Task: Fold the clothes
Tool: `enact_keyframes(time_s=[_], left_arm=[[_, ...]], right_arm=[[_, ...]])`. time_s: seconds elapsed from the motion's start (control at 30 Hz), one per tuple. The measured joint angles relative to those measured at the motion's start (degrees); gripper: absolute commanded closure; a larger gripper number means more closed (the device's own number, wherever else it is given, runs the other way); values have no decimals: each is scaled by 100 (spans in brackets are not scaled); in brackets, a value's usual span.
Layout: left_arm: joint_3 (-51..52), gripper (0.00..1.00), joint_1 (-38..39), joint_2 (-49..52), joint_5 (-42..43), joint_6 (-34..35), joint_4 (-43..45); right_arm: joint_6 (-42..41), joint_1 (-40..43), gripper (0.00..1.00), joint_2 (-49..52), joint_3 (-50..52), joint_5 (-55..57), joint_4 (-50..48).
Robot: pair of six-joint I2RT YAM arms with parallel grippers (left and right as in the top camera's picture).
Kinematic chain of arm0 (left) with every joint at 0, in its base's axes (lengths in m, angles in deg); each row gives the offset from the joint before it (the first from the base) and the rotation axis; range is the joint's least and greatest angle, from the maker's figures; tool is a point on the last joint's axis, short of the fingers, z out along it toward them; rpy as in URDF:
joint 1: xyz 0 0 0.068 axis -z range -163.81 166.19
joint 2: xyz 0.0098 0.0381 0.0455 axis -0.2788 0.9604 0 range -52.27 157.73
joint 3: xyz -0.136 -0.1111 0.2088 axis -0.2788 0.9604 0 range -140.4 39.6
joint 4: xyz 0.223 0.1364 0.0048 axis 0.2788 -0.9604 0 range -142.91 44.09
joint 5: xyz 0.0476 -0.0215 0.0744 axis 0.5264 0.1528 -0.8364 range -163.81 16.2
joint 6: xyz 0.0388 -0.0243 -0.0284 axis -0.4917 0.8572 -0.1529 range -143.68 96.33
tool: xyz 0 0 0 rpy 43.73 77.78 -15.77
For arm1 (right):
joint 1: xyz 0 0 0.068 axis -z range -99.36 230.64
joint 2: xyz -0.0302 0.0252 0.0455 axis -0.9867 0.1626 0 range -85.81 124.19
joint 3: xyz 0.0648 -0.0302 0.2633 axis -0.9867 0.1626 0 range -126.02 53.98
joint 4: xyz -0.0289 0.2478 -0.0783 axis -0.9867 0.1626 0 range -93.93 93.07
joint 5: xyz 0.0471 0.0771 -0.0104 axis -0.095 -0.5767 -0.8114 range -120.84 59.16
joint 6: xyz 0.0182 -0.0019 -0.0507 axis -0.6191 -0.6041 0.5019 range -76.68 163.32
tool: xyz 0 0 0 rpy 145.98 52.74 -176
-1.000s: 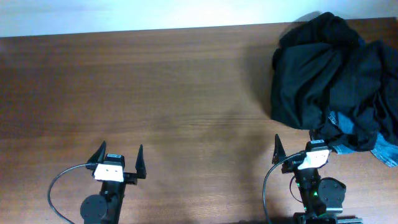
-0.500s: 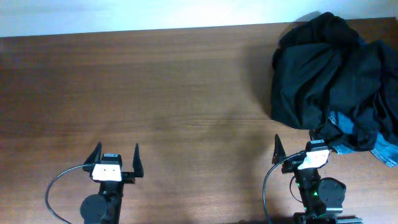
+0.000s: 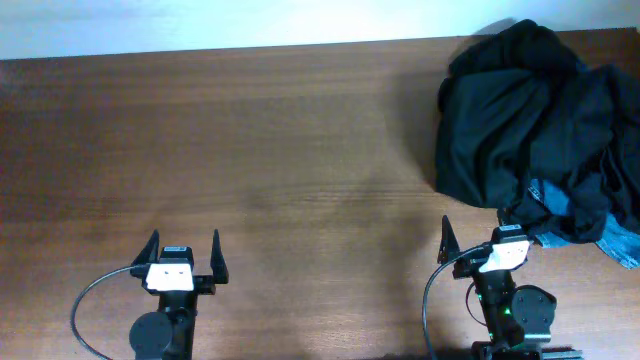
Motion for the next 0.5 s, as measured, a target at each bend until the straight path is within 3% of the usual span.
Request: enact_keyframes(time_s=[0.5], left_arm=[[2, 1, 0, 11, 201, 188, 610]], right_arm=[[-205, 0, 1, 11, -101, -83, 129]])
